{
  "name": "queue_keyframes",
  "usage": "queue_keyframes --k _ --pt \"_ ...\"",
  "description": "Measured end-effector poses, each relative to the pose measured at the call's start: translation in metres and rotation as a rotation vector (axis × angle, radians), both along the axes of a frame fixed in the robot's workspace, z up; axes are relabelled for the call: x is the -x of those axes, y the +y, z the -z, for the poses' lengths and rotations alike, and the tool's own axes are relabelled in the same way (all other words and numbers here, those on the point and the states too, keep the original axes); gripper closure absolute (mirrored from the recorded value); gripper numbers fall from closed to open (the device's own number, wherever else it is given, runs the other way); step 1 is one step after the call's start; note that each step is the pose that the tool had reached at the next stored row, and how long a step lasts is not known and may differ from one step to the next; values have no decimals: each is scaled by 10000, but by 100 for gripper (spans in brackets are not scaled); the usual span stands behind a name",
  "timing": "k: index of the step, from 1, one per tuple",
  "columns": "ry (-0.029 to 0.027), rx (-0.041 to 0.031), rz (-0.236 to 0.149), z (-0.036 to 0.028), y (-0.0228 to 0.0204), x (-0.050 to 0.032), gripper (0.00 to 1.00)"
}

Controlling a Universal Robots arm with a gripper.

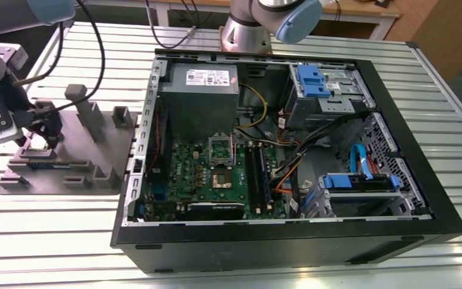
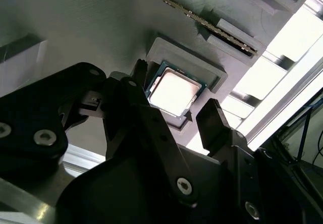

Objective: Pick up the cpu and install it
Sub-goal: 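Pick up the cpu and move it towards the insertion slot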

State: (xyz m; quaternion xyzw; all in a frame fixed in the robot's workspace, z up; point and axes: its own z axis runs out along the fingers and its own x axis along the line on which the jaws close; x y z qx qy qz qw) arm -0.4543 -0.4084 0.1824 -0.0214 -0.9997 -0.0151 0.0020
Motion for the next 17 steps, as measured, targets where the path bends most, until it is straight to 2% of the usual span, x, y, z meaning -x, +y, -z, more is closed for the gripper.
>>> queue_keyframes --k 6,7,17 --pt "0 0 0 15 0 0 35" --pt "1 0 0 15 0 0 42" --pt "-6 -1 -110 17 11 0 42"
